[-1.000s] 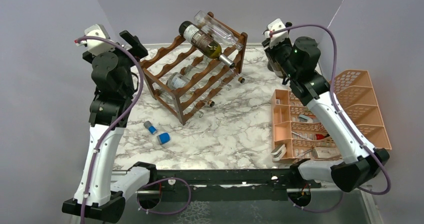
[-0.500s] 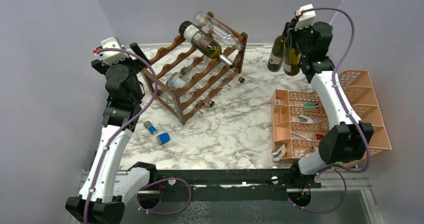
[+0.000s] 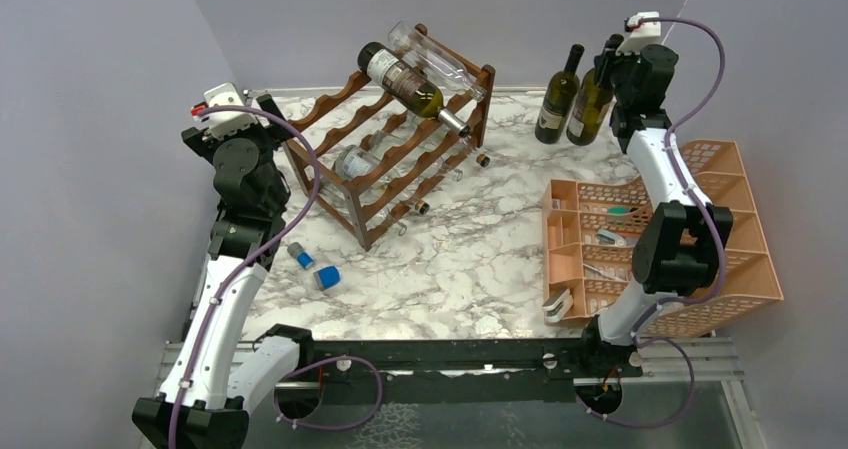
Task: Take the wine bottle off the wine rack
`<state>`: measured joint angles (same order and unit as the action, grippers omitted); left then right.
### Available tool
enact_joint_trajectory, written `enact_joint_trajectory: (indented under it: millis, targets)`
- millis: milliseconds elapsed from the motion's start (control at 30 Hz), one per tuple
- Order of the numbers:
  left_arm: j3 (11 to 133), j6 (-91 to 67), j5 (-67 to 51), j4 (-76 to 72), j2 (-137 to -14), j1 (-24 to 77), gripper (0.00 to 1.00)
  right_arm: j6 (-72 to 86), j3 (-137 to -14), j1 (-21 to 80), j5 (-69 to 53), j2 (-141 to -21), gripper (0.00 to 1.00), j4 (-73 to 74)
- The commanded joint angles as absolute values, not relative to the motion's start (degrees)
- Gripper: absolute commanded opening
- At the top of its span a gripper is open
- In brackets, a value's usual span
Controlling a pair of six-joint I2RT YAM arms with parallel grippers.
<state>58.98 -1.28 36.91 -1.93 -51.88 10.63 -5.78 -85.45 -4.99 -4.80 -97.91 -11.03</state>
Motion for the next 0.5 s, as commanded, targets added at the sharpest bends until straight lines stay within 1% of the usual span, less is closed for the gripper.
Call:
enact_joint_trajectory:
  millis: [0,167,333,467]
  targets:
    - [59.28,-0.95,37.75,-3.48,-51.22,10.97,0.92,-2.67,-88.23,-7.29,-5.19,-99.58,0.01,-21.66]
    - [58.94,-1.40,37.16,-3.46,-52.07,11.88,0.90,-3.91,-91.27,-7.56,-3.27,-104.83,0.02,-21.67]
    - [59.42,-1.85,36.41,-2.77,-52.23,12.12,0.89,-3.75,-90.65,-7.56,-4.07,-107.27,0.01,-26.19]
    - [59.48,-1.76,37.41,-2.51,-51.88,12.46,0.89,-2.62,-90.95,-7.56,-3.97,-108.85,0.01,-25.45]
